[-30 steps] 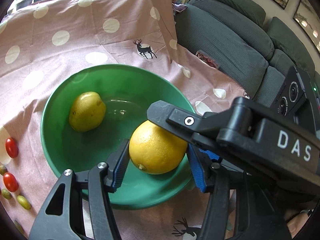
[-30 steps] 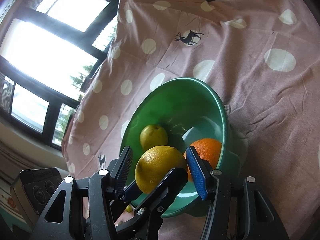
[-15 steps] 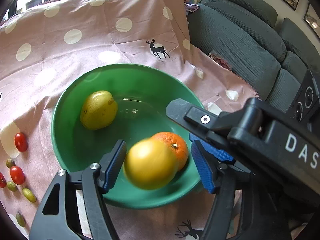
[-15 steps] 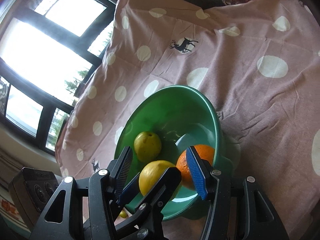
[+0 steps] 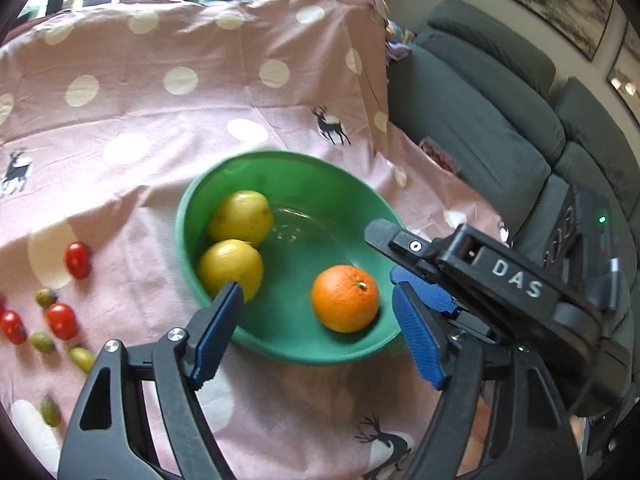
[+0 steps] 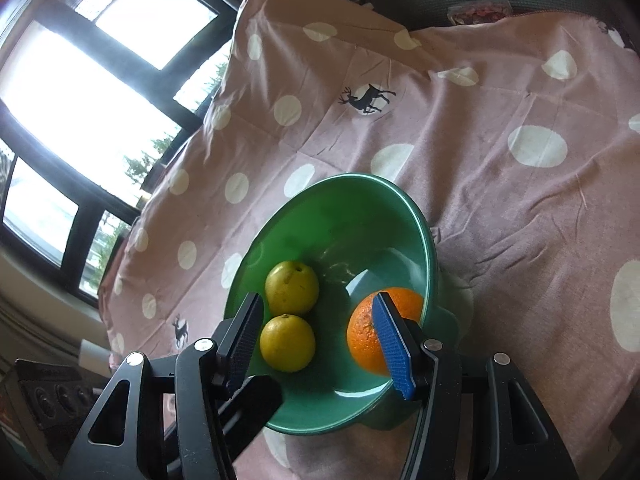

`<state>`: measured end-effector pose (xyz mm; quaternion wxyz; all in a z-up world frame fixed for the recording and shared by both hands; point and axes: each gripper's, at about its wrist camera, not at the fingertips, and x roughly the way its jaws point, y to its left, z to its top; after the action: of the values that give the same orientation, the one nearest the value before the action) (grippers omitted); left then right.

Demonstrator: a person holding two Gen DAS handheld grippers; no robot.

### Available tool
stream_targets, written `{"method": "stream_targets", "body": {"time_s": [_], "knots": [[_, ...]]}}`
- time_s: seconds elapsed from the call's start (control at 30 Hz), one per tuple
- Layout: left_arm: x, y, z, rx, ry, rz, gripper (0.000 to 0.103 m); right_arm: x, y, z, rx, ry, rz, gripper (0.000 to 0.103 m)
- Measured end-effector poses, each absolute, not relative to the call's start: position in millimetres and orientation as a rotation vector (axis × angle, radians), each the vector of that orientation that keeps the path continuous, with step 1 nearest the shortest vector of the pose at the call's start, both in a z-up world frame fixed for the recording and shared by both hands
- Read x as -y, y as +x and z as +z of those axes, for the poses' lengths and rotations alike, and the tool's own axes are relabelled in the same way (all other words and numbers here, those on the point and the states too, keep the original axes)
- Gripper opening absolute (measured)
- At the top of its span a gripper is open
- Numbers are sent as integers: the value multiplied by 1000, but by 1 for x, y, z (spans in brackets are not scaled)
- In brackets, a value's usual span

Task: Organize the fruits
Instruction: 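Move the open right gripper back toward the cherry tomatoes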

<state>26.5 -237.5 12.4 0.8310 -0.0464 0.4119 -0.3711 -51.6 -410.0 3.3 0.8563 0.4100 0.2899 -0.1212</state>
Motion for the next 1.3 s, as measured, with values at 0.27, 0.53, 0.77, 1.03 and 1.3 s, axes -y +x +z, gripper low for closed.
{"method": "stream_targets", "body": {"time_s": [0.27,0.53,0.77,1.03,1.3], "knots": [[164,12,34,-811,-143,-590,78,394,-49,11,-610,797,-255,58],[90,-2,32,-732,-125,-280,80,366,-44,24,-606,673,-263,58],[45,5,9,-758,-150,-124,80,321,-34,34,-625,556,-171,58],[32,22,-19,-826,-154,-90,76,266,-8,22,-697,475,-32,58],[20,35,-26,-865,-225,-97,68,238,17,-7,-867,487,59,58]]}}
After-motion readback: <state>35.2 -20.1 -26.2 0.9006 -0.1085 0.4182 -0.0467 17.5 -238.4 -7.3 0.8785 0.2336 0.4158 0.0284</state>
